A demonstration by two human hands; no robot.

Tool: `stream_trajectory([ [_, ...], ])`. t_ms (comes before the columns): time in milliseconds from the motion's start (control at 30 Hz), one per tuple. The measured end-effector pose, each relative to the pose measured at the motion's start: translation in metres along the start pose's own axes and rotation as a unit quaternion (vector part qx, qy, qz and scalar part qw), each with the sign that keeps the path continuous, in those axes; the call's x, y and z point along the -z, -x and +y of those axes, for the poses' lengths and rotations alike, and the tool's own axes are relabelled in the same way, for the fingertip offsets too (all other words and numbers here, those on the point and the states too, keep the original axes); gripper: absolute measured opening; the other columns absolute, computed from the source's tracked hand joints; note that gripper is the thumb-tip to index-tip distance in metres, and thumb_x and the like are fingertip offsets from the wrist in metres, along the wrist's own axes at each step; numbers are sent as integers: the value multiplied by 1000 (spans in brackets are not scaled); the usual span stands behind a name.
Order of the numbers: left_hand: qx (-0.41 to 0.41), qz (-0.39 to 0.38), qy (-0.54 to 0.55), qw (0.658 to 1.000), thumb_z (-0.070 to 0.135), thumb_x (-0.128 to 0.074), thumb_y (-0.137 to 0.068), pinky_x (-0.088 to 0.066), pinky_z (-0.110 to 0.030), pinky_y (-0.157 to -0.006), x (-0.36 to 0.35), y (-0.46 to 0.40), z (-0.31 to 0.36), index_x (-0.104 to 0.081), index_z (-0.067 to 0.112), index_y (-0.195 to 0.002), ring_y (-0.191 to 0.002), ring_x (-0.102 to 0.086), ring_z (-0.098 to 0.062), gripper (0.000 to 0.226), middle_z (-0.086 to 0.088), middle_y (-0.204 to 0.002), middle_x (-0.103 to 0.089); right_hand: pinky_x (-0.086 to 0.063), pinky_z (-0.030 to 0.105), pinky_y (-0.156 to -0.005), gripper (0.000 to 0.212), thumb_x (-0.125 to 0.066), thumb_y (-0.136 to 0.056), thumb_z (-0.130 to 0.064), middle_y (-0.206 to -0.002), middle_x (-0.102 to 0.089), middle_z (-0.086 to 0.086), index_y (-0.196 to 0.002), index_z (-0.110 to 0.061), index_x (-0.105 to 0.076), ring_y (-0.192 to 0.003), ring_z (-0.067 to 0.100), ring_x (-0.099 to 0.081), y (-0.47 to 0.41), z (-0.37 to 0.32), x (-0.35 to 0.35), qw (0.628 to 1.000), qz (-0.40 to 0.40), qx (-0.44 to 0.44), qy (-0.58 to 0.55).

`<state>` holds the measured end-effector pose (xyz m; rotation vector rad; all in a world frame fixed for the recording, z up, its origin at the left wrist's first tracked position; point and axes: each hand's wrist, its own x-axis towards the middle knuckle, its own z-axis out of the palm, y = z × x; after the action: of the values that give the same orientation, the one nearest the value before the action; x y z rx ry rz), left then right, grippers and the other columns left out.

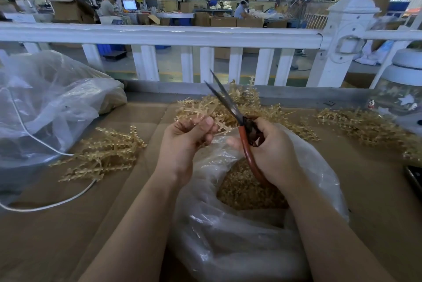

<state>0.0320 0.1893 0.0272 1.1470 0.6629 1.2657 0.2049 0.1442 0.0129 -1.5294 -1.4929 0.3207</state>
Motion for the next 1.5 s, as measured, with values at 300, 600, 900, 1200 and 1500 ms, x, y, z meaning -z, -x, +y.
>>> stream_trajectory([
  [300,-48,25,-32,998,-2,-55,-94,-41,-24,-64,1,-2,1,-66,8,-73,-59,-48,-13,26,-2,-61,-59,-43,13,-61,65,-52,-69,-88,-89,-61,-19,-97,-30,-58,-80,0,-56,0,4,-1,977,16,70,202],
  [600,-40,37,-27,998,-5,-58,-92,-44,-25,-68,3,-3,0,-68,8,-73,-59,-54,-10,25,0,-64,-65,-47,20,-56,62,-50,-65,-91,-77,-59,-18,-82,-31,-52,-68,0,-54,-2,3,-3,971,15,61,229],
  [900,-53,23,-16,998,1,-59,-93,-44,-24,-69,4,-2,-1,-66,8,-73,-60,-50,-10,22,-4,-68,-61,-48,21,-53,71,-35,-64,-96,-70,-61,-16,-77,-30,-56,-60,2,-55,-1,-1,-2,958,45,67,277],
  [1200,-58,32,-8,998,-2,-60,-91,-46,-22,-69,2,-2,0,-64,8,-73,-59,-53,-9,21,0,-64,-62,-35,13,-48,74,-32,-66,-96,-65,-59,-16,-73,-27,-58,-55,3,-52,2,0,-3,956,74,94,267],
  [1500,-45,47,-31,997,2,-60,-93,-43,-24,-67,2,0,2,-62,6,-79,-61,-49,-12,14,-5,-70,-59,-29,8,-51,74,-38,-66,-95,-71,-56,-21,-80,-27,-64,-56,-6,-44,2,-1,-4,964,56,78,248],
])
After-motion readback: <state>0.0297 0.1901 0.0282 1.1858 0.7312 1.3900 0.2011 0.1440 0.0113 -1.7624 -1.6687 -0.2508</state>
